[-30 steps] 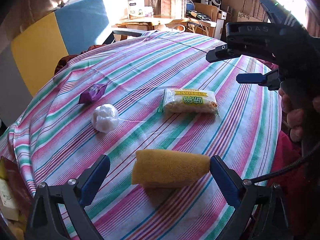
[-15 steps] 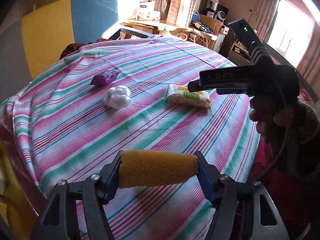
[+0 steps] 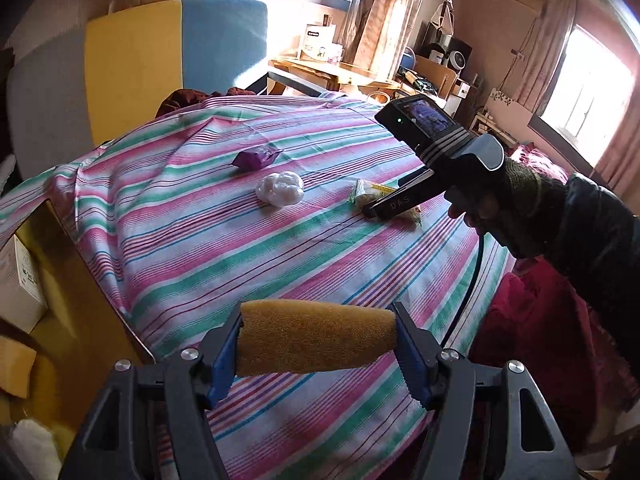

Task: Organize objects
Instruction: 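Lift the orange sponge with the left gripper while the right grasps the WEIDAN packet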

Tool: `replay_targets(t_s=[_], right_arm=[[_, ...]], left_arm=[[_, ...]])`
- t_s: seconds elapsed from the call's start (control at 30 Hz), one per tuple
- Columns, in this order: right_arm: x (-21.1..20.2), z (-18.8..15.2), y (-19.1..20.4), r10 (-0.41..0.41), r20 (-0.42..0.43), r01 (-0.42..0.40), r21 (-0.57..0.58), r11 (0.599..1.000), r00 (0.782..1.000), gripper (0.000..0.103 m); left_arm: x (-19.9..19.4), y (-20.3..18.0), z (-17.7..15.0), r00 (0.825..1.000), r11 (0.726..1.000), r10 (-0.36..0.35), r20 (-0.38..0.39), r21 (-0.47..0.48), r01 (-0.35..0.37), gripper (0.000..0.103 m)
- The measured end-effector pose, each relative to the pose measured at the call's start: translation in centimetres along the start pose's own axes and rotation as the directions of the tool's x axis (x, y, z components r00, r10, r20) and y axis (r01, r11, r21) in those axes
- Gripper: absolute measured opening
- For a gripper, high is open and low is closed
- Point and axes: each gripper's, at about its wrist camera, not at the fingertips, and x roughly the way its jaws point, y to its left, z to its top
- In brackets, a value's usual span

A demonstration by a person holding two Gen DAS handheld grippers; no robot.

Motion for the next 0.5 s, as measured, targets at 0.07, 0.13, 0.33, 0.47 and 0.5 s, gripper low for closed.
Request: replay_targets(t_s=[0.07, 0.13, 0.33, 0.47, 0.5], right_arm=[[0.2, 0.2, -0.3, 0.038, -0.008, -0.038, 0.040, 0.998, 0.999, 0.074], [-0.1, 0.0, -0.2, 0.060, -0.001, -0.060, 0.074, 0.995, 0.998, 0.054], [-1.0, -1.6, 2.5, 0.051, 0.029, -0.055, 0.144, 0.988, 0.998, 0.045], [-1.0, -2.4, 2.9, 0.051, 0.060, -0.061, 0.183, 0.981, 0.997, 0.045], [-1.0, -2.6, 2.8, 0.059, 0.064, -0.071, 0.189, 0.979, 0.996, 0.045]], left_arm=[[-0.6, 0.3, -0.3, 1.000, 1.000, 0.001, 0.005, -0.013, -0.001, 0.069], [-1.2, 0.6, -0.6, 1.000, 1.000, 0.002, 0.010, -0.030, -0.002, 0.069], [-3.5, 1.6, -1.4, 0.999, 0.998, 0.032, 0.044, -0.064, -0.029, 0.069], [-5.7, 3.1, -2.2, 0.995, 0.992, 0.078, 0.068, -0.109, -0.070, 0.069], [-6.3, 3.7, -2.5, 0.993, 0.988, 0.094, 0.074, -0.126, -0.085, 0.069]])
